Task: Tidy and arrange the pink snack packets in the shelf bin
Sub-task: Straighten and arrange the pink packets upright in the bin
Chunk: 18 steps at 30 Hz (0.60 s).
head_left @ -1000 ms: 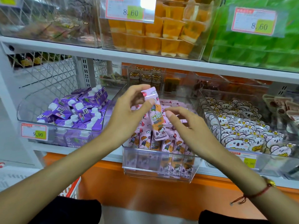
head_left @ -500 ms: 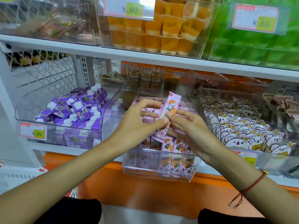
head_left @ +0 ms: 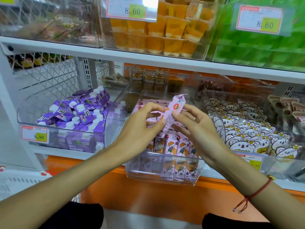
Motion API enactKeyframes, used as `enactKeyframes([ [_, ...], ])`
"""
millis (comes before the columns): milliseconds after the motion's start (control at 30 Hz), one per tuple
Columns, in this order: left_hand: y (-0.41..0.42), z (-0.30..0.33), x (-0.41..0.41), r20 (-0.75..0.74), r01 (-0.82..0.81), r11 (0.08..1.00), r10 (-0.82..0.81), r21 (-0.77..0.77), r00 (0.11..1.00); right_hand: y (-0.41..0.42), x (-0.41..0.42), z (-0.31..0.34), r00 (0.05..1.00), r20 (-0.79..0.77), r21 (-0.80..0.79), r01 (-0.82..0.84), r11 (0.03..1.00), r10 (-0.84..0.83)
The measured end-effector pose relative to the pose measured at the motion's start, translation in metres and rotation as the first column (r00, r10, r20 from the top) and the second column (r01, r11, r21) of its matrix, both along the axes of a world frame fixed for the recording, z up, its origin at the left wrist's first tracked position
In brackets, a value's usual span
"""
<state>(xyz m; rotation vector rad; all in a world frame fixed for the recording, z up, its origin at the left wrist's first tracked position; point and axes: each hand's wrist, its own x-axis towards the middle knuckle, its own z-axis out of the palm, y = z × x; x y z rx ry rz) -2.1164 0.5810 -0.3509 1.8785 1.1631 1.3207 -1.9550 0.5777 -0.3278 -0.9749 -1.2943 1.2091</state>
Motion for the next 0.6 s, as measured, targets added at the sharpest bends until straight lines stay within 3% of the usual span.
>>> enactKeyframes([
  [133, -0.002, -0.002, 0.004, -0.045, -0.061, 0.993, 0.066, 0.102, 0.997, -0.004, -0.003, -0.003, 0.989, 0.043, 0.088, 0.137, 0.987, -0.141],
  [233, -0.005, 0.003, 0.006, 0.018, -0.022, 0.994, 0.02, 0.104, 1.0, -0.005, -0.003, -0.001, 0.987, 0.098, 0.11, 0.113, 0.987, -0.124],
  [333, -0.007, 0.01, 0.003, 0.17, 0.092, 0.992, -0.077, -0.086, 0.983, -0.001, 0.002, 0.002, 0.988, 0.117, 0.06, 0.098, 0.993, -0.105],
  [433, -0.009, 0.013, 0.003, 0.287, 0.241, 0.898, -0.137, -0.368, 0.948, 0.002, 0.006, 0.001, 0.986, 0.132, 0.011, 0.1, 0.995, -0.1],
  [600, -0.007, 0.014, 0.001, 0.319, 0.27, 0.833, -0.12, -0.483, 0.94, 0.003, 0.006, -0.002, 0.99, 0.127, -0.045, 0.075, 0.996, -0.069],
])
